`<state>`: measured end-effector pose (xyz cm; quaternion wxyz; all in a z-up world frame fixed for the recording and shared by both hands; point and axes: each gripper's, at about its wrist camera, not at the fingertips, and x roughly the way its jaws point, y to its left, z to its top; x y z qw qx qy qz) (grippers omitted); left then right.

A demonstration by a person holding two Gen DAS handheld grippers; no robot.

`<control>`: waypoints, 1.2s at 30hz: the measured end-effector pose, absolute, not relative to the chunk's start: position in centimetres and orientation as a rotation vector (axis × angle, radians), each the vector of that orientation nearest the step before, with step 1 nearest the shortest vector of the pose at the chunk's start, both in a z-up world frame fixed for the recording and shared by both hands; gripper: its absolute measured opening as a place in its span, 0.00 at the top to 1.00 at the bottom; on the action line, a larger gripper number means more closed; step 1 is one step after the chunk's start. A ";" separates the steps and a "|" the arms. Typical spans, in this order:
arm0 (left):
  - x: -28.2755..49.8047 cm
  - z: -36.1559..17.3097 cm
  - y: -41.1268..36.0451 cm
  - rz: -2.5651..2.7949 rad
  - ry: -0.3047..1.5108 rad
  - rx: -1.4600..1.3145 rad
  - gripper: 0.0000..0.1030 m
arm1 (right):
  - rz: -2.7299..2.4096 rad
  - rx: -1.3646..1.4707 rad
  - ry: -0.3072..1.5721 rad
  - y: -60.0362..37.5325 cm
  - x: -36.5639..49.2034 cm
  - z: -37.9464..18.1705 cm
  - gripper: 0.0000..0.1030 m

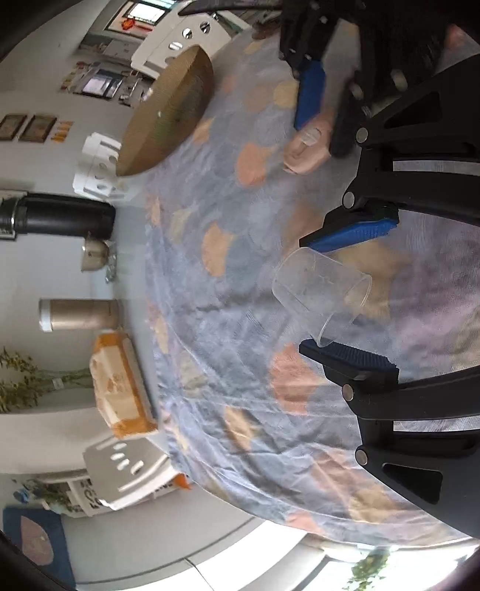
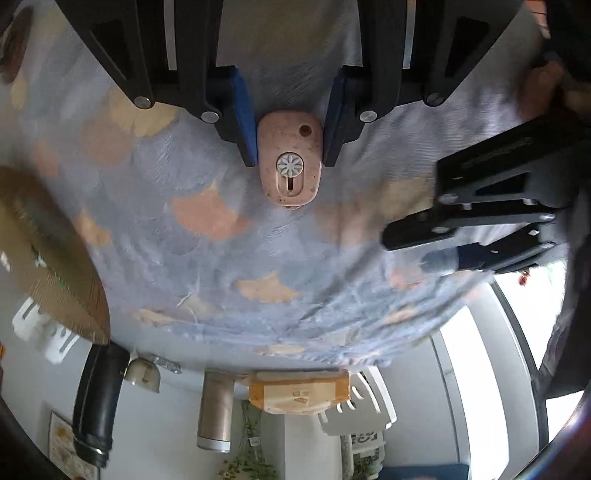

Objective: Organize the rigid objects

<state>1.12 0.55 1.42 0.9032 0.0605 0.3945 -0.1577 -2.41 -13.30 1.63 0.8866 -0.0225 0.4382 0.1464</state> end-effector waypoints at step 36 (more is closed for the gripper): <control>8.9 9.8 -19.8 -0.630 0.713 0.032 0.21 | -0.241 0.300 0.684 -37.7 0.8 12.7 0.53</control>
